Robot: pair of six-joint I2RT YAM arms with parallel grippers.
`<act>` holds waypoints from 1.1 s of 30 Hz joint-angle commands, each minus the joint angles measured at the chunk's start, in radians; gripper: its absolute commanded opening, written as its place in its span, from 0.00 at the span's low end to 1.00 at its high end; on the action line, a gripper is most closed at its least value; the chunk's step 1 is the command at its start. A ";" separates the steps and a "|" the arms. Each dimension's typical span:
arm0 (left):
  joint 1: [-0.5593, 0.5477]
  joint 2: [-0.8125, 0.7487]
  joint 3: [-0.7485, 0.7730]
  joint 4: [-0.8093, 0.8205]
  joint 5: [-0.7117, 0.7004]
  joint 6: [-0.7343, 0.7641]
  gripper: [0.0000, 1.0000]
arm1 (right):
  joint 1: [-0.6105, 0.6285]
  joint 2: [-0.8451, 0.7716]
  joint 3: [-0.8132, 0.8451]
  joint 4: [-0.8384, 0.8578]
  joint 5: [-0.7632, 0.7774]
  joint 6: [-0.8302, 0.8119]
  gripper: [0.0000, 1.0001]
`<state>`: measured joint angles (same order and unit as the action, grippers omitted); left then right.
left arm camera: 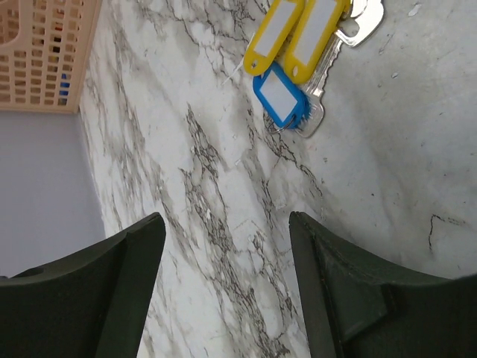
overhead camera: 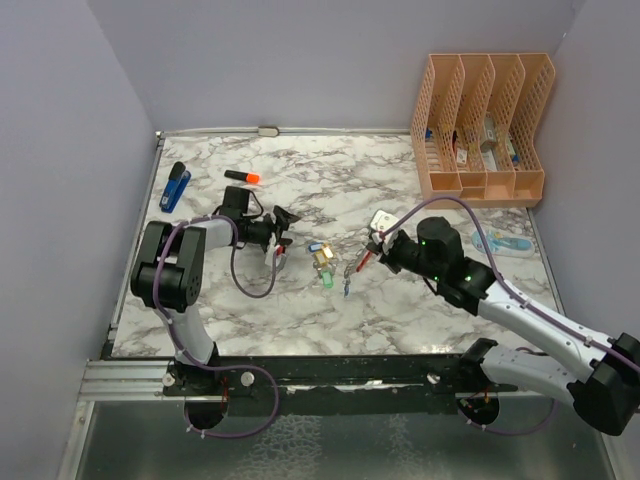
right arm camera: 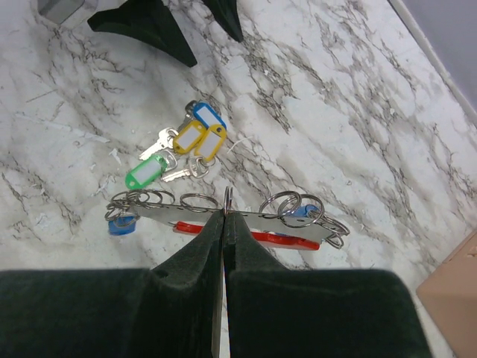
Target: Put the keys on the keyring
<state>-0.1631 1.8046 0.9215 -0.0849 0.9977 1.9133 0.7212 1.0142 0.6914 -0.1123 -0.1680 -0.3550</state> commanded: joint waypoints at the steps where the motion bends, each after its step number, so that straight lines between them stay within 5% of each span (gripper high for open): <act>1: -0.026 0.021 0.007 -0.055 0.082 0.206 0.70 | 0.010 -0.043 -0.005 0.039 0.030 0.024 0.01; 21: -0.083 0.113 0.040 -0.144 -0.002 0.424 0.44 | 0.010 -0.028 -0.023 0.042 0.033 0.050 0.01; 33: -0.107 0.154 0.082 -0.271 -0.041 0.590 0.39 | 0.011 -0.007 -0.028 0.053 0.034 0.053 0.01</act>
<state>-0.2531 1.9125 1.0103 -0.2310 1.0172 2.0624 0.7258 1.0084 0.6693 -0.1089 -0.1596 -0.3107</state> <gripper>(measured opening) 0.400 0.016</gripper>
